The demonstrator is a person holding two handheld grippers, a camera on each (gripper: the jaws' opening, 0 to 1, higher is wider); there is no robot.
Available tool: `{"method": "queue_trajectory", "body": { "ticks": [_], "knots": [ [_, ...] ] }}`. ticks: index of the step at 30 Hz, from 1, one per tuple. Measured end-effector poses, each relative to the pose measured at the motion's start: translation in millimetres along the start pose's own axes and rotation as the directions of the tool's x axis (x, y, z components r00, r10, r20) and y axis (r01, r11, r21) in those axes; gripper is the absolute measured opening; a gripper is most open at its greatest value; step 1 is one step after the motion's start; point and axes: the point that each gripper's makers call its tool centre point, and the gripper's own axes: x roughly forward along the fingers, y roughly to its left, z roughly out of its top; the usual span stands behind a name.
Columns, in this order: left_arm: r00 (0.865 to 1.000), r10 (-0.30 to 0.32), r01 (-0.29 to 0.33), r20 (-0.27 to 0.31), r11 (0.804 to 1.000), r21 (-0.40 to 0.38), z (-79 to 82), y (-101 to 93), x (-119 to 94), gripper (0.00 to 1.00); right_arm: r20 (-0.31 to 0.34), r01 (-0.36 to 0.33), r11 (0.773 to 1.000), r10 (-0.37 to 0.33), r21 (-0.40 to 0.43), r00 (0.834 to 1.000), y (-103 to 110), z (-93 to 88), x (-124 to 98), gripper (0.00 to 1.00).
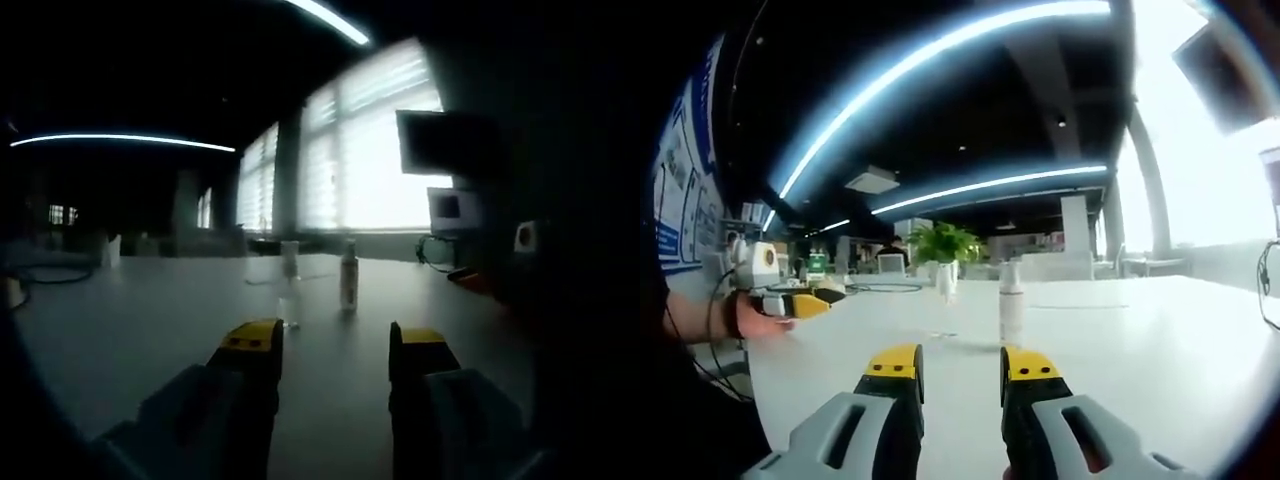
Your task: Clamp pump bottle remove cover press pump head put on cover
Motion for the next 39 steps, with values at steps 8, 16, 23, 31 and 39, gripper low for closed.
{"method": "queue_trajectory", "body": {
  "ticks": [8, 16, 23, 31, 39],
  "knots": [
    [0.999, 0.041, -0.041, 0.005, 0.999, -0.001, 7.6, -13.4, 21.0, 0.33, 0.004, -0.002, 1.000, 0.001, 0.025, 1.000, -1.8, 0.8, -0.2, 0.25],
    [0.998, 0.057, -0.057, 0.013, 0.998, -0.032, 19.6, -18.8, 54.1, 0.33, 0.000, 0.000, 1.000, 0.000, 0.024, 1.000, -2.1, 0.2, 0.9, 0.25],
    [0.998, 0.052, -0.053, 0.023, 0.997, 0.059, 25.9, -22.4, 83.0, 0.33, -0.001, 0.000, 1.000, 0.000, 0.022, 1.000, -2.3, 0.1, 0.4, 0.25],
    [0.999, 0.045, -0.046, 0.010, 0.999, 0.022, 18.3, -27.0, 109.8, 0.33, -0.005, 0.004, 1.000, -0.004, 0.015, 1.000, -1.8, -0.6, 1.2, 0.25],
    [0.999, 0.048, -0.047, -0.006, 0.998, 0.030, 12.8, -23.8, 137.9, 0.32, -0.007, 0.005, 1.000, -0.005, 0.011, 1.000, -1.6, -0.5, 0.9, 0.25]
  ]
}}
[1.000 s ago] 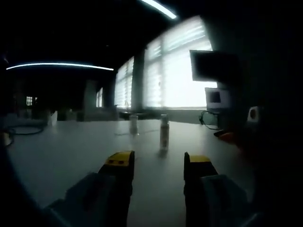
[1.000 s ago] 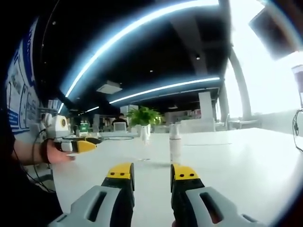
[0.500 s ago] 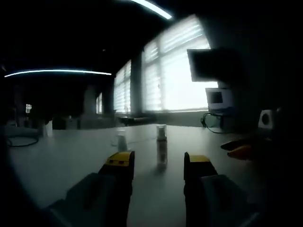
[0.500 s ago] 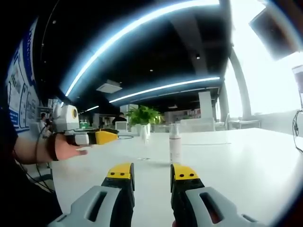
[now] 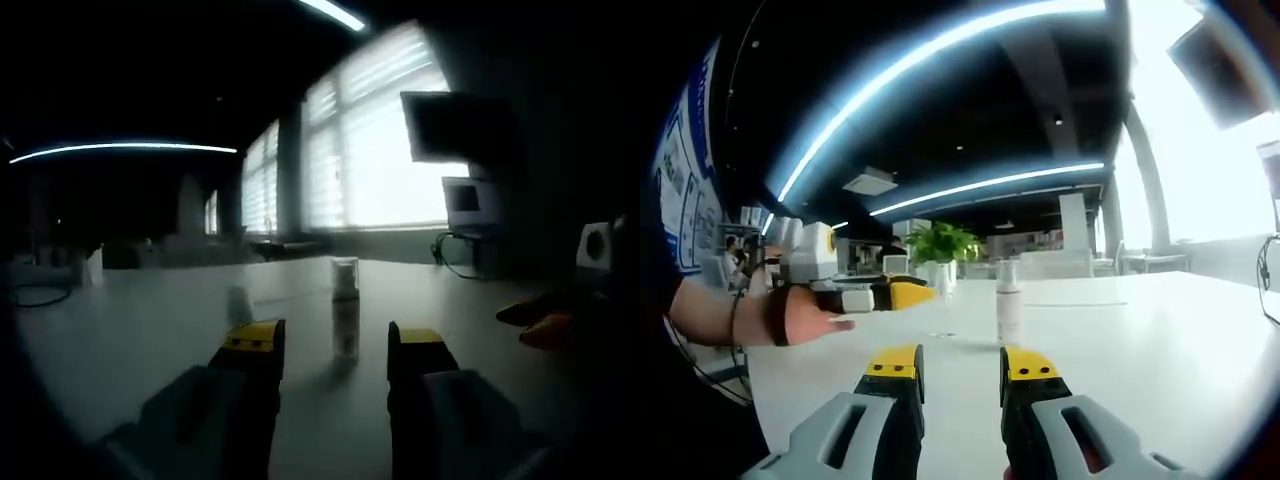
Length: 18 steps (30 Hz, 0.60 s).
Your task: Clamp pump bottle remove cover press pump head put on cover
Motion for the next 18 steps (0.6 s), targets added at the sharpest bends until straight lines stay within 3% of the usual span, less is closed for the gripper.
{"method": "queue_trajectory", "body": {
  "ticks": [3, 6, 12, 18],
  "knots": [
    [1.000, -0.011, 0.011, -0.003, 1.000, -0.021, -1.8, -3.4, 11.2, 0.32, 0.000, 0.002, 1.000, -0.002, 0.003, 1.000, 0.2, 0.1, 0.2, 0.25],
    [1.000, -0.013, 0.013, 0.007, 1.000, 0.013, -3.8, -6.5, 19.7, 0.32, 0.001, 0.003, 1.000, -0.003, 0.006, 1.000, -0.6, 0.2, 0.1, 0.25],
    [1.000, -0.004, 0.004, -0.018, 1.000, -0.025, -15.7, -6.3, 33.6, 0.31, 0.001, 0.006, 1.000, -0.006, 0.003, 1.000, 0.3, 0.5, 0.2, 0.25],
    [1.000, -0.013, 0.013, -0.012, 1.000, -0.007, -15.2, -12.2, 45.9, 0.31, 0.003, 0.011, 1.000, -0.011, 0.005, 1.000, -1.6, 0.6, 0.3, 0.25]
  ]
}}
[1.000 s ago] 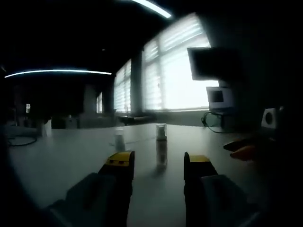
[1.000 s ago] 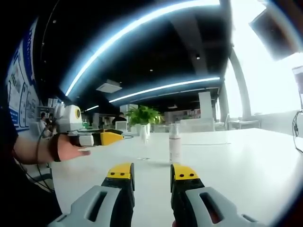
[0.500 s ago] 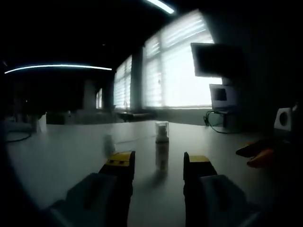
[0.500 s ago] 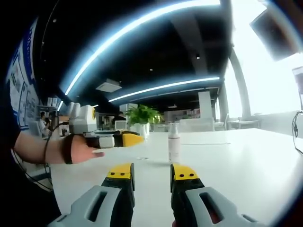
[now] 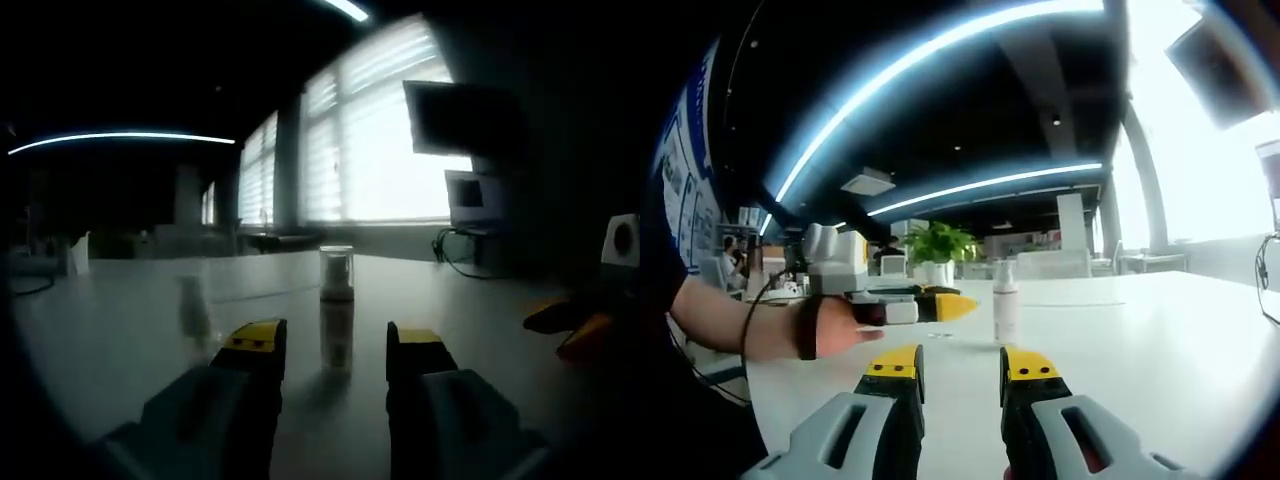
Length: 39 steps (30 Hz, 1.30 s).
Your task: Clamp pump bottle remove cover press pump head put on cover
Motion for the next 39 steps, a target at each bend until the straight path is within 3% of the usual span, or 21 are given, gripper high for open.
{"method": "queue_trajectory", "body": {
  "ticks": [13, 21, 25, 33, 39],
  "knots": [
    [1.000, -0.014, 0.014, 0.005, 1.000, 0.003, 3.4, -0.3, 32.8, 0.30, -0.005, 0.000, 1.000, 0.000, 0.000, 1.000, -2.8, -1.3, 1.1, 0.25],
    [1.000, -0.028, 0.028, -0.012, 0.999, 0.024, -1.7, -6.2, 45.7, 0.30, -0.003, 0.002, 1.000, -0.002, 0.002, 1.000, -3.8, -1.3, 1.3, 0.25],
    [1.000, -0.018, 0.018, -0.023, 1.000, -0.008, -9.0, -3.6, 53.6, 0.29, -0.002, 0.003, 1.000, -0.003, 0.003, 1.000, -3.1, -1.1, 1.2, 0.24],
    [1.000, -0.002, 0.003, 0.027, 1.000, -0.029, -0.5, -0.7, 64.3, 0.24, -0.004, -0.001, 1.000, 0.001, 0.003, 1.000, -1.5, -1.5, 1.4, 0.24],
    [1.000, -0.019, 0.019, 0.009, 1.000, -0.014, -3.4, -9.2, 74.8, 0.24, -0.002, -0.003, 1.000, 0.003, 0.006, 1.000, -2.3, -1.2, 1.4, 0.24]
  ]
}}
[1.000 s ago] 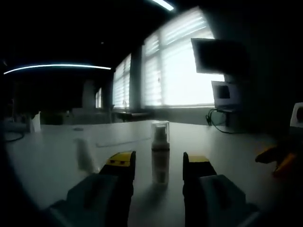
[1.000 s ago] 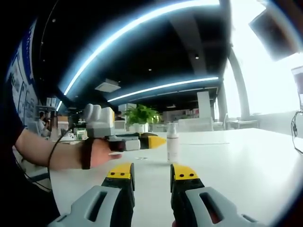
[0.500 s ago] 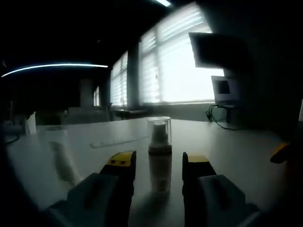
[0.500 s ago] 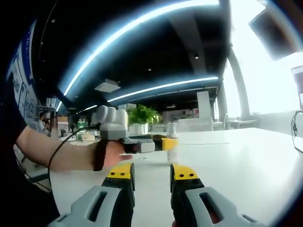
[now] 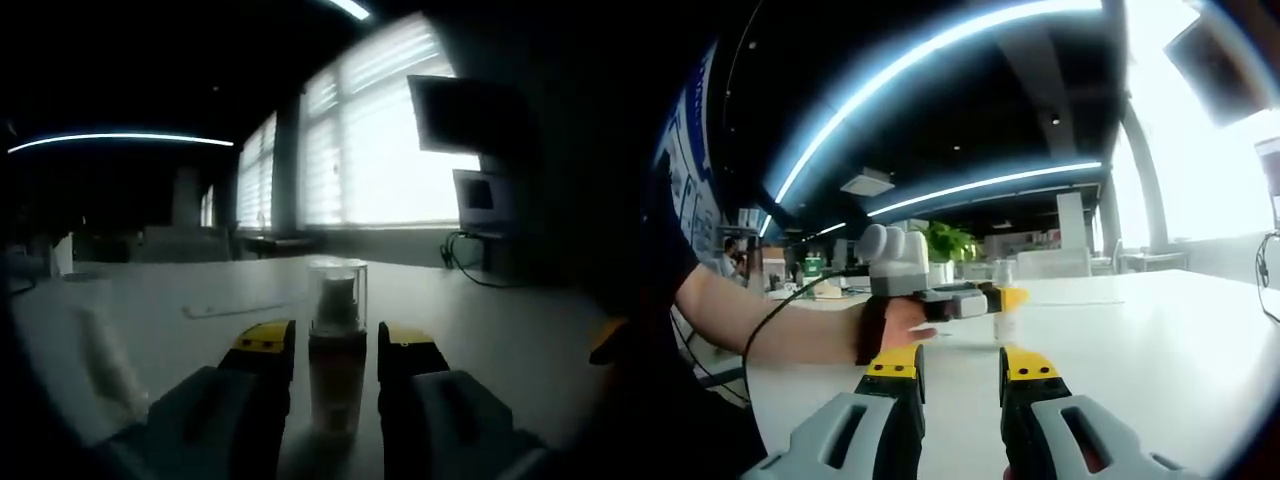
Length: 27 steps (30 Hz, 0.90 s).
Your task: Clamp pump bottle remove cover press pump head put on cover
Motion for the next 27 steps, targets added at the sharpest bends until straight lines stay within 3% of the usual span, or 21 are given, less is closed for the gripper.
{"method": "queue_trajectory", "body": {
  "ticks": [8, 12, 25, 27],
  "knots": [
    [1.000, 0.017, -0.018, -0.018, 1.000, -0.025, -6.0, 1.9, 7.4, 0.23, 0.002, -0.002, 1.000, 0.002, 0.000, 1.000, -0.9, 0.0, -0.1, 0.24],
    [0.999, 0.025, -0.026, -0.022, 0.998, -0.051, -12.4, 6.4, 9.9, 0.16, 0.003, -0.003, 1.000, 0.003, 0.000, 1.000, -0.4, 0.2, 0.0, 0.24],
    [1.000, 0.005, -0.005, -0.001, 1.000, -0.031, -6.8, 3.4, 7.4, 0.15, 0.001, -0.005, 1.000, 0.005, -0.005, 1.000, 1.2, 0.4, 0.0, 0.24],
    [1.000, -0.003, 0.004, 0.012, 0.998, -0.058, -4.3, 1.0, 6.3, 0.15, 0.001, -0.005, 1.000, 0.005, -0.006, 1.000, 1.5, 0.3, 0.0, 0.24]
  ]
}}
